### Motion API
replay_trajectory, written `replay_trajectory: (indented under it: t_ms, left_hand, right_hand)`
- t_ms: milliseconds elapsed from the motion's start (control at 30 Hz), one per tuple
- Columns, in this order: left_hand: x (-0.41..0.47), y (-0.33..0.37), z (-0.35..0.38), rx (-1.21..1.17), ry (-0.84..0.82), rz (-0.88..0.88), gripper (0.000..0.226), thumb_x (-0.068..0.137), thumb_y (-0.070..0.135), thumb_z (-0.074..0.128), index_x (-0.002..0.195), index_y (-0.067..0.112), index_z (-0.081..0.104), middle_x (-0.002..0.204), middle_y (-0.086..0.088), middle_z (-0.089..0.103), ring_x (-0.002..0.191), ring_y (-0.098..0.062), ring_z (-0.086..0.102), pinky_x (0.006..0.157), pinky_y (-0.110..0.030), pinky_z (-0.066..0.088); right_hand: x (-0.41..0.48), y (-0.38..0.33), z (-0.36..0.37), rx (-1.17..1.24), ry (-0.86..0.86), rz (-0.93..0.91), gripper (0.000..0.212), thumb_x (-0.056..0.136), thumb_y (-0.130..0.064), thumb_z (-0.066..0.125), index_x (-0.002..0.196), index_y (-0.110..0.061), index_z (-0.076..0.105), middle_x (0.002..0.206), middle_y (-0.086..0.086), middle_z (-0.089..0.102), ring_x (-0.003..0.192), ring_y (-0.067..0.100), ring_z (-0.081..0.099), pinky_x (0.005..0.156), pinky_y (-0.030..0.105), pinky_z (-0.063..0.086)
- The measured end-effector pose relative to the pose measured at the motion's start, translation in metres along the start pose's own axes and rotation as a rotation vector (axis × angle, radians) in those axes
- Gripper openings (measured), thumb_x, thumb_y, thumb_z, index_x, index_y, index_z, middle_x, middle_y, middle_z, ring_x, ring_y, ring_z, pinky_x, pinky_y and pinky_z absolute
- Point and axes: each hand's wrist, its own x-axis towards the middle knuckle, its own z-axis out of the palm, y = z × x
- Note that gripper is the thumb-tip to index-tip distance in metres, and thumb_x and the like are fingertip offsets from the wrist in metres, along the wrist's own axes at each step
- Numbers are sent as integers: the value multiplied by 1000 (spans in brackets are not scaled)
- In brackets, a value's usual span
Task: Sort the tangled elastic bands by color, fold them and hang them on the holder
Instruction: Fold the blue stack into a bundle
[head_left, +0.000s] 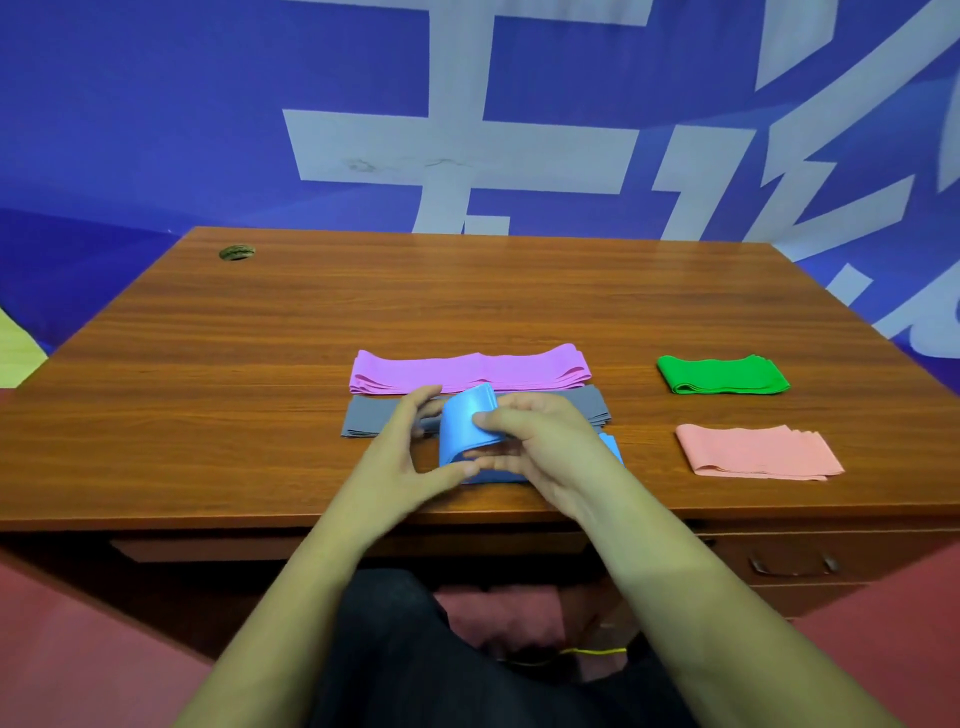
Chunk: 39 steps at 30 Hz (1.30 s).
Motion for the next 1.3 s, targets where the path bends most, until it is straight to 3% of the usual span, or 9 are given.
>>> replay_trajectory:
  t_ms: [133,233,367,600,733,933,1000,1100,1300]
  left_hand:
    - [4,0,7,-91,-43,23,69,73,33,78,133,31,46,130,12,62,122,-10,57,108,-38,42]
    - [4,-4,10,2,0,9,58,72,39,74,125,35,51,120,17,63,114,-10,59,104,-42,45]
    - [4,-7,10,-16,-29,-9,51,74,37,70,121,34,50,120,17,63,115,-8,58,104,-33,43]
    - [4,-1,8,57,38,47,45,74,30,62,116,39,47,106,18,56,93,1,53,85,-11,39]
    - [4,-11,0,222,-44,74,60,74,34,72,125,35,43,115,15,51,109,-1,50,95,-17,39]
    - [0,-22,-1,350,-128,69,66,76,34,70,134,34,38,128,8,50,123,-4,46,109,-30,39]
    - [-1,-24,-2,368,-138,78,66,79,28,73,134,35,37,129,7,50,123,-4,46,108,-28,38]
    - [-1,-24,-2,344,-128,95,64,80,25,76,127,42,38,126,8,54,119,0,49,104,-21,38]
    - [0,-23,-2,154,-50,78,47,69,47,69,110,47,46,105,25,57,99,-5,56,86,-18,40]
  right_hand:
    - [-2,-17,1,-8,-26,-22,4,89,-2,62,88,-2,66,86,19,70,76,31,70,83,43,56]
    - [-3,-26,-3,-15,-50,-40,4,88,-3,63,87,-1,67,82,17,71,74,29,70,77,38,57]
    - [-5,-33,-13,4,-20,-40,5,87,-2,63,86,1,67,80,18,70,71,29,69,72,35,56]
    - [-3,-28,-32,-103,158,11,10,85,-3,64,76,-6,64,68,11,70,58,23,68,52,26,51]
    - [-2,-12,-44,-226,260,42,16,83,-5,68,70,-11,61,56,1,59,54,20,64,41,22,43]
    - [-2,13,-56,-653,406,-70,21,75,-9,71,61,-10,55,57,4,38,50,15,31,50,28,24]
    - [-2,18,-59,-736,443,-87,17,75,-9,69,63,-7,58,59,3,46,53,16,41,53,28,31]
    - [-5,23,-64,-808,517,-109,12,78,-14,71,88,-12,66,78,-2,64,77,17,62,66,26,43]
    - [-15,34,-63,-844,556,-175,14,81,-22,74,87,-15,63,74,-4,64,80,18,63,74,31,49]
